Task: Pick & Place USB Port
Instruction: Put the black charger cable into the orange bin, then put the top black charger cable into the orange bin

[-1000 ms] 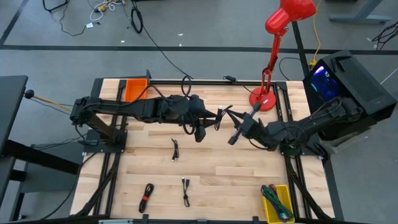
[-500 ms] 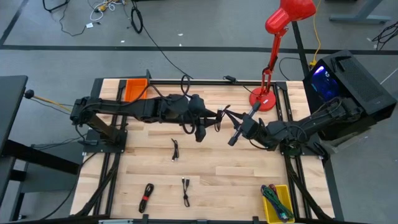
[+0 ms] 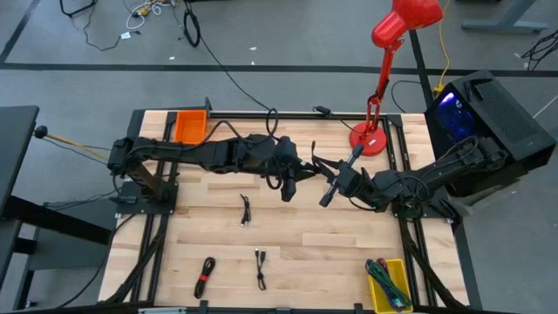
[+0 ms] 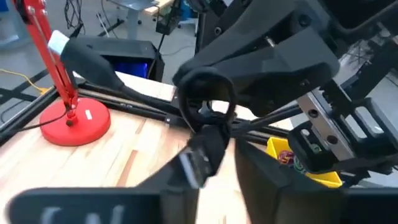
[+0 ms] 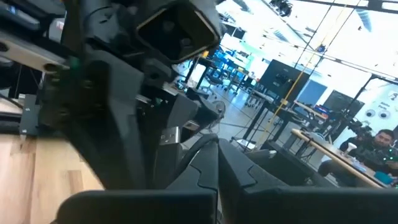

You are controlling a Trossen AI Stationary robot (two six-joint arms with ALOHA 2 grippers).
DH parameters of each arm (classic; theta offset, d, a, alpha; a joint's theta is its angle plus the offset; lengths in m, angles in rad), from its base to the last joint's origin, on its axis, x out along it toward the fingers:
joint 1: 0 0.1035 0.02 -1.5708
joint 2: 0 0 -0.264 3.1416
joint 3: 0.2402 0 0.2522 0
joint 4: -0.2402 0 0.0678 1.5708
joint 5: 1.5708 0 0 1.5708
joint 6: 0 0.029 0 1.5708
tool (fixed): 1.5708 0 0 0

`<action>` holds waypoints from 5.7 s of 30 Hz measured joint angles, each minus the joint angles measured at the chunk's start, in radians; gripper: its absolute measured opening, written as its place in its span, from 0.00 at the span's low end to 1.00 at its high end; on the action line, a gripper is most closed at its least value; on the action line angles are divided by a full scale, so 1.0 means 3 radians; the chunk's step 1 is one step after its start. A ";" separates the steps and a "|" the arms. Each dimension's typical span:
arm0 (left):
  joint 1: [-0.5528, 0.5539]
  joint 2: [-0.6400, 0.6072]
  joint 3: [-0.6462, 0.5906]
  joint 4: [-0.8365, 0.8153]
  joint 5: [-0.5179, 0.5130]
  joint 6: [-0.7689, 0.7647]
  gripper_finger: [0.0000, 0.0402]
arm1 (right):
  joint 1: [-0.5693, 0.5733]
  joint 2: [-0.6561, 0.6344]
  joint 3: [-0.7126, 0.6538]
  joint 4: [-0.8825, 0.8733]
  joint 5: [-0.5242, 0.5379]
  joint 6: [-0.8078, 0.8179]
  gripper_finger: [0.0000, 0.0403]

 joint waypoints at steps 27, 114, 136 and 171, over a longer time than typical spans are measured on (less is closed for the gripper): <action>0.0016 -0.0138 -0.0005 -0.1431 -0.0936 0.0099 0.05 | 0.0101 -0.0021 0.0005 -0.0354 0.0980 -0.0007 0.03; 0.2789 -0.1912 -0.2793 -0.1524 -0.1647 -0.0912 0.43 | 0.0938 -0.0020 0.0003 -0.1777 0.0347 0.2042 0.04; 0.0222 -0.1920 -0.2790 -0.1390 -0.0155 -0.2243 0.43 | 0.0922 -0.0020 0.0003 -0.1877 0.0453 0.1981 0.04; -0.1051 -0.0857 -0.2790 -0.0329 -0.0665 -0.3676 0.41 | 0.0922 -0.0017 0.0002 -0.2022 0.0280 0.1962 0.04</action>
